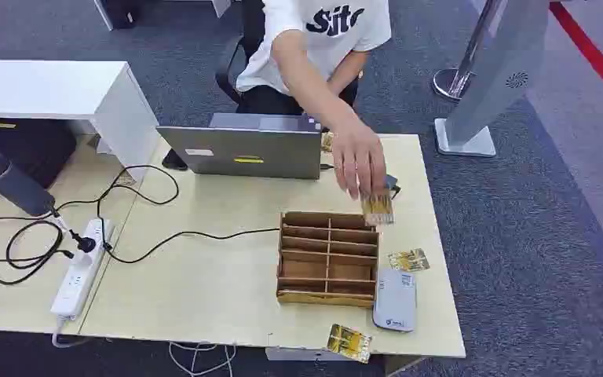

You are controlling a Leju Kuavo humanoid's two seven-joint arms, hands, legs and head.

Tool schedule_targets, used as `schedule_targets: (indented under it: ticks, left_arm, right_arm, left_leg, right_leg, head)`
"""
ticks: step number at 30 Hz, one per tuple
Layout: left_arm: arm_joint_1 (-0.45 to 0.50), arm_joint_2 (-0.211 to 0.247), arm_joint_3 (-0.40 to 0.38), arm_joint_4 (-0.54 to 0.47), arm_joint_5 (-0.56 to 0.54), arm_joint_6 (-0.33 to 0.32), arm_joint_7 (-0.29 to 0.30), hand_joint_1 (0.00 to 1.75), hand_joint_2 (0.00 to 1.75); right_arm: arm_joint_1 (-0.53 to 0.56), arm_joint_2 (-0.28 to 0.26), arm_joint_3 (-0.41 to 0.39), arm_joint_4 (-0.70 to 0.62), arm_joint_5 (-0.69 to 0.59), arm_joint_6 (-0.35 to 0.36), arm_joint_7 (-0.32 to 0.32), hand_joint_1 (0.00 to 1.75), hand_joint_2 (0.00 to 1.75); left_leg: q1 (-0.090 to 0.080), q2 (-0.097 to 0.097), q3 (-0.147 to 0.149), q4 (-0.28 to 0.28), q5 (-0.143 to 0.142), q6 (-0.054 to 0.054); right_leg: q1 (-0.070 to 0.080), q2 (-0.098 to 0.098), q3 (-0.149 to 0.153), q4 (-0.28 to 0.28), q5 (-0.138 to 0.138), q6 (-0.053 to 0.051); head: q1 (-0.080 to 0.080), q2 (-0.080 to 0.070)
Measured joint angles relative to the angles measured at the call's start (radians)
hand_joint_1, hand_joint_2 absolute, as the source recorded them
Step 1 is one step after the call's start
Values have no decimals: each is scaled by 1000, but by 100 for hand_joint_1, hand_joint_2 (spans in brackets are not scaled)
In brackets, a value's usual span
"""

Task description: Pass the card to the sensor for recognition and then transmit it.

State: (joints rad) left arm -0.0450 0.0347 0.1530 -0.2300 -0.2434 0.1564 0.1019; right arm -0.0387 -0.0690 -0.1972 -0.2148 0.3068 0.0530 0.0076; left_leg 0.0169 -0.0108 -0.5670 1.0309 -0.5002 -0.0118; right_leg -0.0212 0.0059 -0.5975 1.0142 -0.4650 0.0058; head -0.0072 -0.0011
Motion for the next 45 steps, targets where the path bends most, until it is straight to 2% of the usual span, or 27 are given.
schedule_targets:
  ticks: [7,8,10,11,14,18,21,23,26,27,31,36,37,38,39,41,42,43,44,45]
  left_arm:
    - [-10,0,10,11,-6,10,-2,0,175]
    - [-11,0,11,13,-7,13,-8,0,175]
    - [-13,0,15,15,-4,11,-26,0,175]
    - [-13,0,17,16,-3,9,-32,0,175]
    - [-15,-1,21,16,-9,-2,-41,0,175]
    - [-24,-1,18,17,-83,-27,-54,0,175]
    - [-39,0,-2,17,-123,-43,-61,0,175]
    - [-45,0,0,18,-89,-44,-61,0,175]
    - [-44,0,26,18,-22,-45,-71,0,175]
    - [-43,0,34,18,-31,-43,-74,0,175]
    - [-52,0,-1,19,-199,0,-42,0,175]
    - [-68,0,-37,19,-236,0,-27,0,175]
    - [-68,1,-50,19,-261,-1,-19,0,175]
    - [-68,2,-64,19,-294,-9,-11,0,175]
    - [-67,5,-81,19,-308,-15,-9,0,175]
    - [-59,8,-87,20,-291,-5,-17,0,175]
    - [-51,10,-86,22,-271,11,-20,0,175]
    - [-45,11,-84,22,-254,24,-19,0,175]
    - [-38,12,-77,24,-236,32,-8,0,175]
    - [-33,11,-68,24,-222,29,9,0,175]
  right_arm:
    - [-5,-2,-30,15,-3,-2,5,0,175]
    - [-5,-2,-31,16,-13,4,8,0,0]
    - [-5,-2,-47,18,-46,35,9,0,0]
    - [-5,-2,-56,18,-64,48,8,0,175]
    - [-5,-2,-99,18,-131,68,12,0,175]
    - [-6,-13,-177,19,-200,11,120,0,175]
    - [-9,-35,-292,19,-368,8,106,0,175]
    - [-12,-51,-381,16,-473,68,65,0,175]
    - [-16,-73,-496,15,-580,200,-21,0,175]
    - [-19,-81,-530,15,-607,229,-33,0,175]
    - [-23,-109,-646,11,-662,304,-11,0,175]
    - [-17,-128,-706,11,-650,318,-20,0,175]
    - [-14,-134,-705,9,-618,330,-49,0,175]
    - [-8,-142,-697,7,-586,373,-102,0,175]
    - [-2,-156,-696,2,-611,460,-159,0,175]
    - [-9,-181,-735,-13,-748,706,-218,0,175]
    - [-32,-185,-768,-39,-791,780,-254,0,175]
    - [-59,-183,-786,-83,-776,802,-324,0,175]
    - [-97,-172,-784,-134,-715,772,-404,0,175]
    - [-126,-148,-774,-213,-633,700,-463,0,175]
  left_leg:
    - [0,0,0,0,0,0]
    - [0,0,0,0,0,0]
    - [0,0,0,0,0,0]
    - [0,0,0,0,0,0]
    - [0,0,0,0,0,0]
    - [0,0,0,0,0,0]
    - [-1,0,0,0,0,0]
    - [-1,0,0,0,0,0]
    - [-2,0,0,0,0,1]
    - [-2,0,0,0,0,1]
    - [-2,0,0,0,0,1]
    - [-2,1,0,0,0,1]
    - [-2,1,0,0,0,1]
    - [-3,0,0,0,-1,1]
    - [-4,0,0,0,-1,1]
    - [-3,2,-9,-1,-1,1]
    - [-3,6,-8,-1,-2,3]
    - [-3,10,-7,-1,-3,3]
    - [-4,15,-6,-1,-3,4]
    - [-3,18,-4,-1,-3,3]
  right_leg:
    - [0,0,0,0,0,0]
    - [0,0,0,0,0,0]
    - [0,0,0,0,0,0]
    - [0,0,0,0,0,0]
    - [0,0,0,0,0,0]
    - [0,0,0,0,0,0]
    - [-1,0,0,0,0,0]
    - [-1,0,0,0,0,0]
    - [-1,0,0,0,0,0]
    - [-1,0,0,0,0,0]
    - [-2,-1,0,0,0,0]
    - [-1,0,0,0,0,0]
    - [-2,0,0,0,0,0]
    - [-2,0,0,0,0,0]
    - [-3,0,0,0,0,1]
    - [-3,1,1,1,0,1]
    - [-3,4,1,1,0,0]
    - [-3,7,0,1,1,1]
    - [-3,12,-1,1,1,0]
    - [-3,14,-1,1,3,1]
  head:
    - [0,0]
    - [0,0]
    - [0,0]
    - [0,0]
    - [0,0]
    - [0,0]
    - [0,0]
    - [0,0]
    - [0,0]
    - [0,0]
    - [0,0]
    - [0,0]
    - [0,0]
    - [0,0]
    - [0,0]
    - [0,0]
    - [1,0]
    - [1,0]
    - [0,0]
    - [1,0]
